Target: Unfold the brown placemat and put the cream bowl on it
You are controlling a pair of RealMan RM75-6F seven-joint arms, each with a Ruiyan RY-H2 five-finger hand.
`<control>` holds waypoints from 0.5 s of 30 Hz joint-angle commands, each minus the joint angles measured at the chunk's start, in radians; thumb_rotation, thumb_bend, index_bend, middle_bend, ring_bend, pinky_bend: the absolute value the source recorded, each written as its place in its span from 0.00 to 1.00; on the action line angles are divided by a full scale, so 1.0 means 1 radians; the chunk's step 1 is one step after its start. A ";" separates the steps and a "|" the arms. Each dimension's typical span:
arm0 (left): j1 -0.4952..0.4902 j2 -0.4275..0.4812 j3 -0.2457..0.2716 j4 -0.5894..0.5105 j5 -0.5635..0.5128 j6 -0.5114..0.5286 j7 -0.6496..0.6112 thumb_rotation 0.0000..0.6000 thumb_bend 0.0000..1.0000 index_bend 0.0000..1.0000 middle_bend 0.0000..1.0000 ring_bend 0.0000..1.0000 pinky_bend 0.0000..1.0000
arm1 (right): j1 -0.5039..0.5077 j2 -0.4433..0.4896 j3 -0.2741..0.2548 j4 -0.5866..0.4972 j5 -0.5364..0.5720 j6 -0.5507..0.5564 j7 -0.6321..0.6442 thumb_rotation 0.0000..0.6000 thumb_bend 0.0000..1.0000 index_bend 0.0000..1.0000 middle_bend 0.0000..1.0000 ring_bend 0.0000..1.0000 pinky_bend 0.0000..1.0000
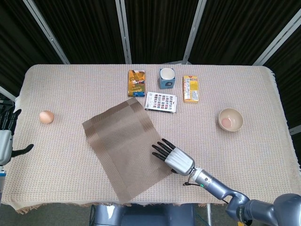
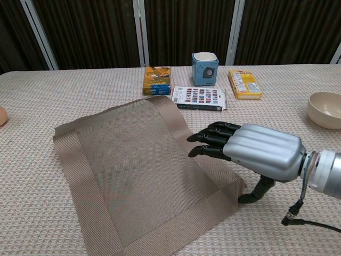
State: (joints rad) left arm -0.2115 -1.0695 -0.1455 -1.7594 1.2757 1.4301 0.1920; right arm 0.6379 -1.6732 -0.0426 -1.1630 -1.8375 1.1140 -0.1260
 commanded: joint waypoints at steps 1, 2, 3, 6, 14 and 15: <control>0.000 -0.001 0.000 0.001 -0.001 -0.001 -0.001 1.00 0.00 0.00 0.00 0.00 0.00 | 0.003 -0.013 -0.018 0.033 -0.022 0.023 0.008 1.00 0.01 0.16 0.02 0.00 0.00; 0.000 -0.001 -0.001 0.001 -0.001 -0.002 0.000 1.00 0.00 0.00 0.00 0.00 0.00 | 0.005 -0.019 -0.022 0.049 -0.030 0.033 0.011 1.00 0.02 0.16 0.02 0.00 0.00; 0.000 -0.001 -0.001 0.001 -0.001 -0.002 0.000 1.00 0.00 0.00 0.00 0.00 0.00 | 0.006 -0.023 -0.025 0.061 -0.035 0.037 0.011 1.00 0.03 0.16 0.02 0.00 0.00; -0.001 -0.002 -0.001 0.001 -0.001 -0.004 0.001 1.00 0.00 0.00 0.00 0.00 0.00 | 0.012 -0.035 -0.034 0.096 -0.049 0.048 0.012 1.00 0.05 0.17 0.02 0.00 0.00; -0.001 -0.004 0.001 0.002 -0.001 -0.010 0.004 1.00 0.00 0.00 0.00 0.00 0.00 | 0.018 -0.063 -0.047 0.153 -0.054 0.067 0.040 1.00 0.41 0.26 0.04 0.00 0.00; -0.001 -0.003 0.001 0.002 -0.001 -0.010 0.004 1.00 0.00 0.00 0.00 0.00 0.00 | 0.018 -0.064 -0.047 0.156 -0.054 0.068 0.041 1.00 0.44 0.28 0.04 0.00 0.00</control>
State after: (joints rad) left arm -0.2126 -1.0729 -0.1448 -1.7576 1.2746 1.4204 0.1964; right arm 0.6554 -1.7345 -0.0890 -1.0105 -1.8917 1.1795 -0.0873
